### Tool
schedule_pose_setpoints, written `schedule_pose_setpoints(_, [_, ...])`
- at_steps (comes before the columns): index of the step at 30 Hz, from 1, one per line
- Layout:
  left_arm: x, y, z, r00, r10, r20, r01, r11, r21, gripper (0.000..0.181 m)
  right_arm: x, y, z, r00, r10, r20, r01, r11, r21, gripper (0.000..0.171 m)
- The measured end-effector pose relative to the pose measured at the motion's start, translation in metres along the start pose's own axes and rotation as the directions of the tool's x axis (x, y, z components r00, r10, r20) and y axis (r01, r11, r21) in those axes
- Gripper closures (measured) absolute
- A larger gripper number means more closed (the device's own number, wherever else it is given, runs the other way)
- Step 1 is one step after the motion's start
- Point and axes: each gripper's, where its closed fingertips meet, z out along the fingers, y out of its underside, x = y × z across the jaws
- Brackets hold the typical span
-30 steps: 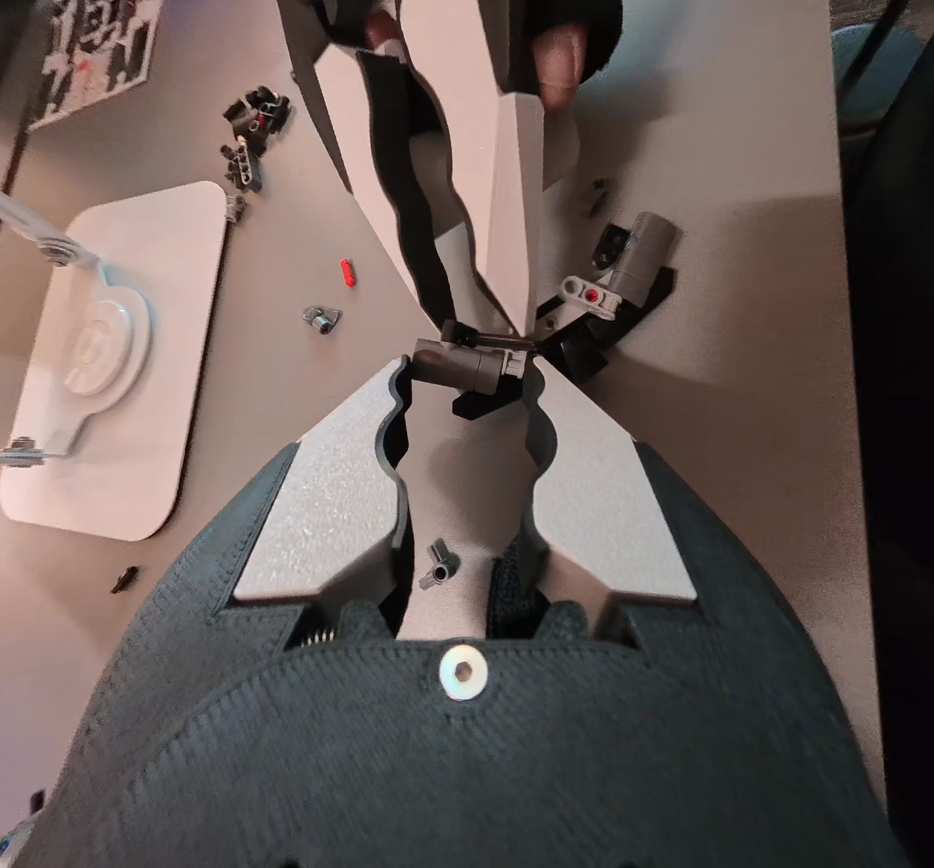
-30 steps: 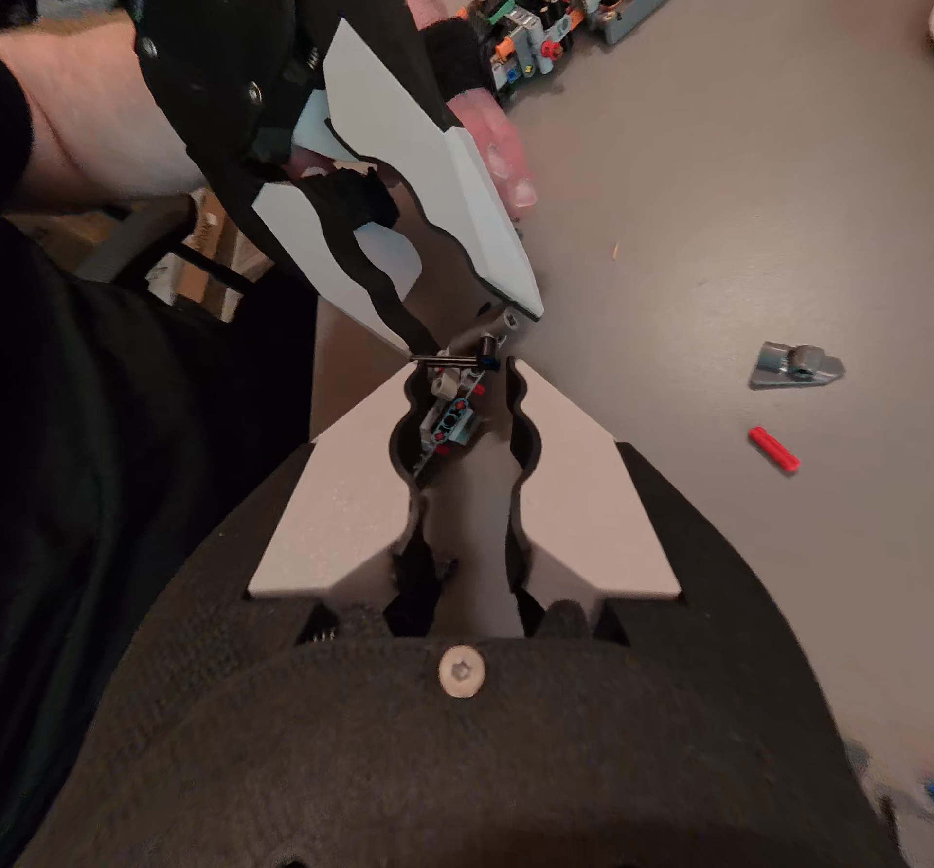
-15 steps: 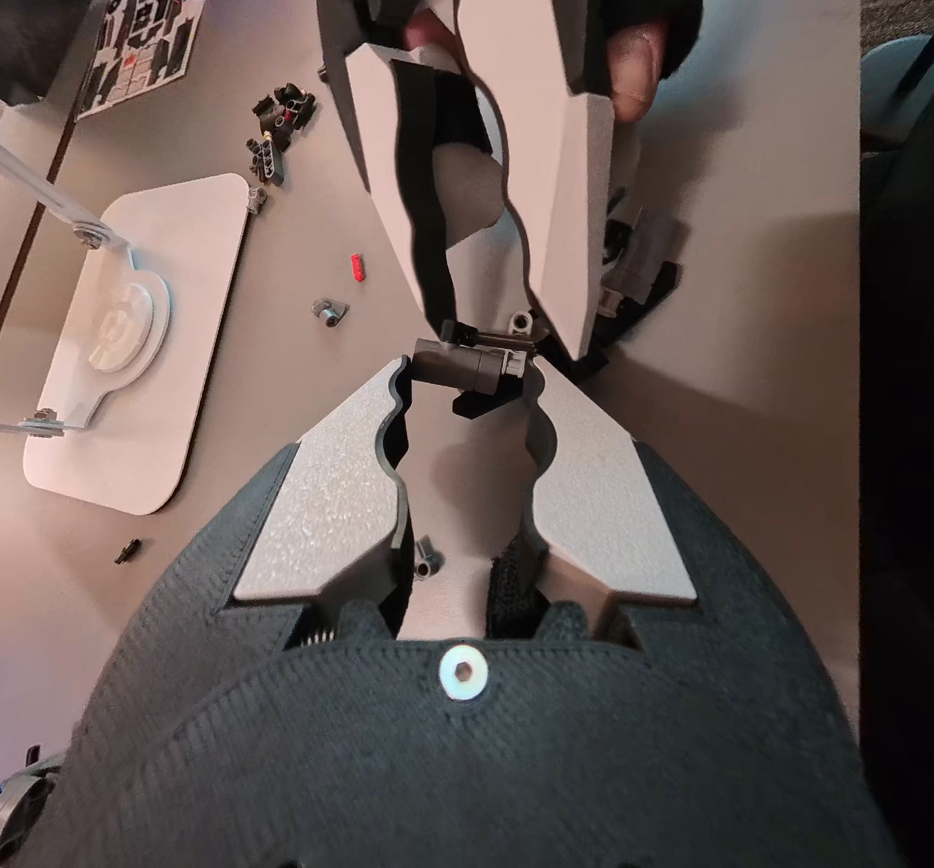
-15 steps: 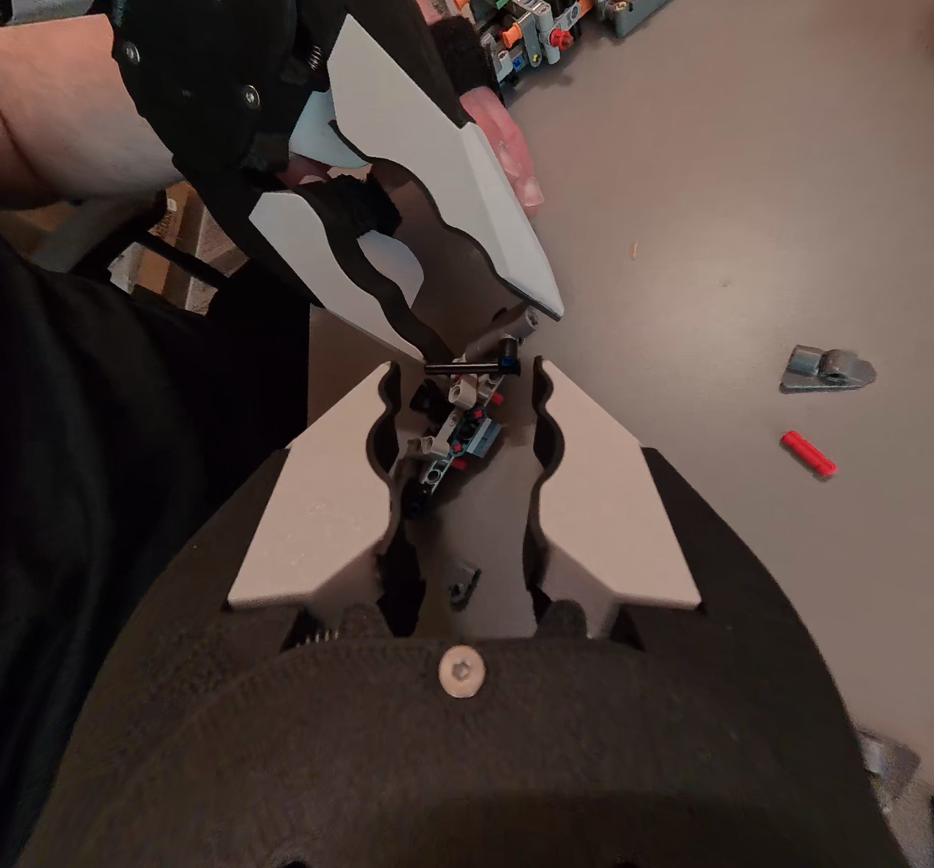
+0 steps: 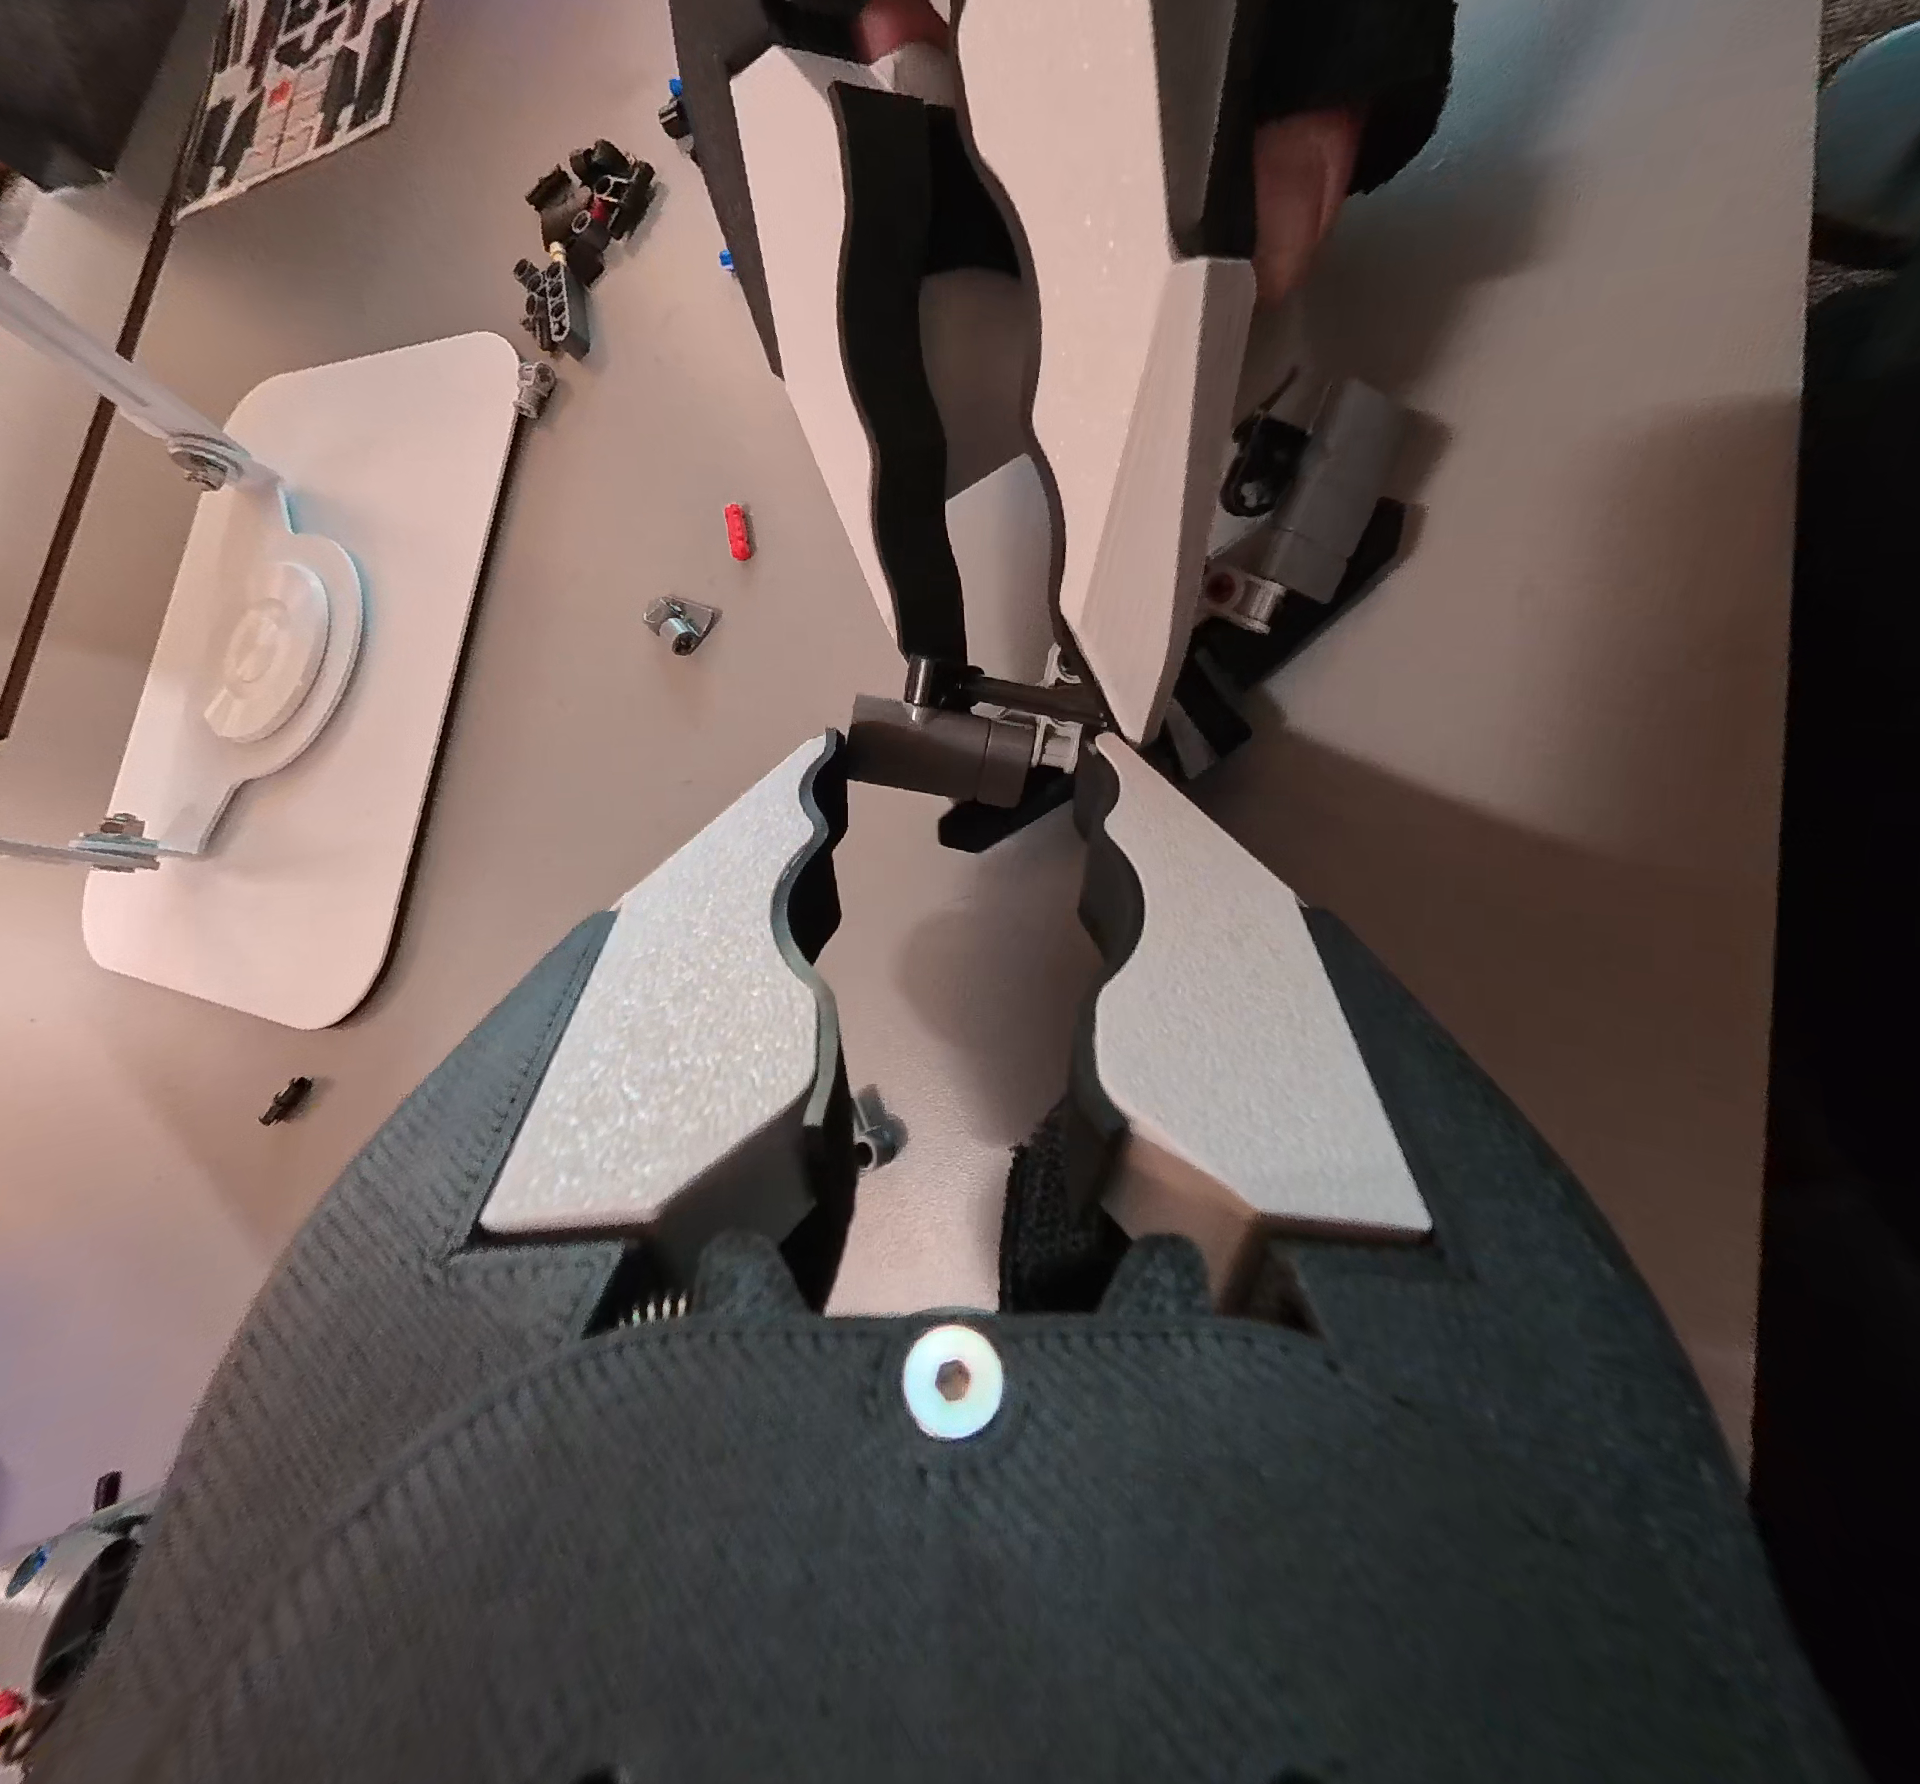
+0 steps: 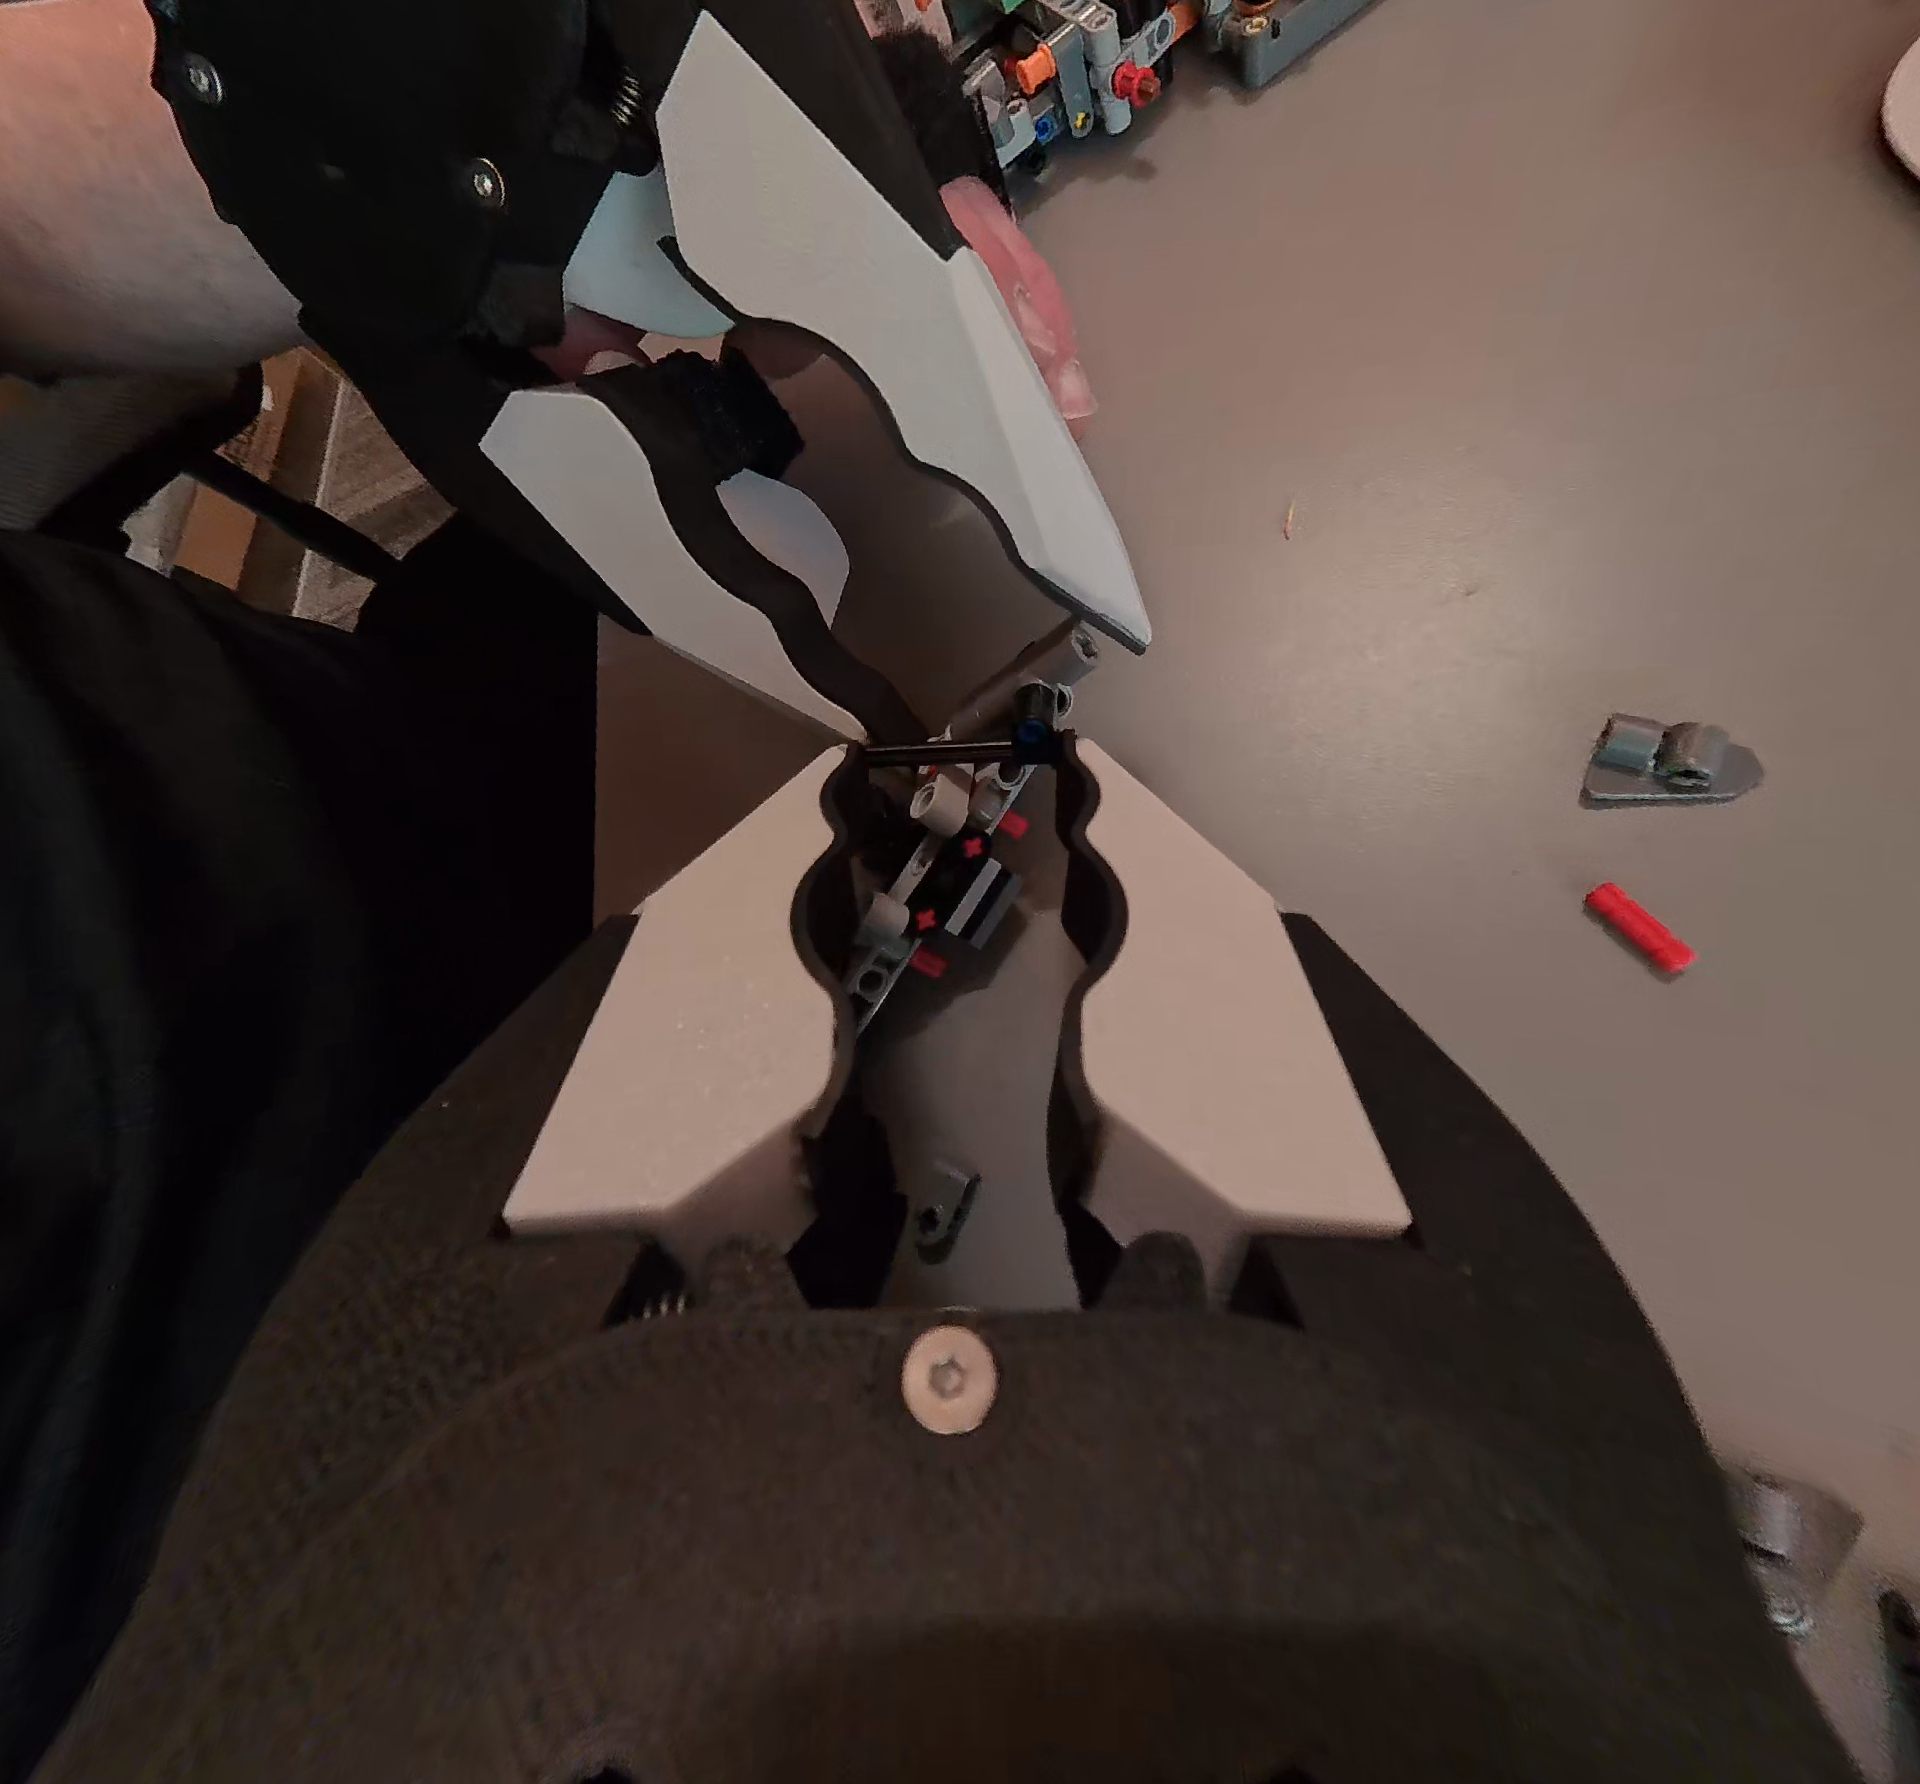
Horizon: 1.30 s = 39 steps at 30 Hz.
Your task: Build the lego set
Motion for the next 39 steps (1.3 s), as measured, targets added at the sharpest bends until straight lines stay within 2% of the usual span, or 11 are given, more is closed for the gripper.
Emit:
schedule_pose_setpoints(14, [-0.0003, 0.0013, -0.0002, 0.999, -0.026, 0.019, 0.026, 1.0, -0.009, 0.139, 0.0, -0.0001, 0.001, 1.0, -0.03, 0.006, 0.03, 0.999, -0.015, 0.138])
schedule_pose_setpoints(25, [0.0032, 0.0002, -0.0056, 0.999, -0.012, 0.047, 0.013, 0.999, -0.031, 0.139, -0.0073, -0.0009, 0.0014, 0.997, 0.021, 0.073, -0.019, 0.999, -0.035, 0.138])
schedule_pose_setpoints(39, [0.0049, 0.0013, -0.0049, 0.997, -0.009, 0.071, 0.012, 0.999, -0.047, 0.14, -0.0083, 0.0008, 0.002, 0.997, 0.011, 0.078, -0.006, 0.998, -0.068, 0.139])
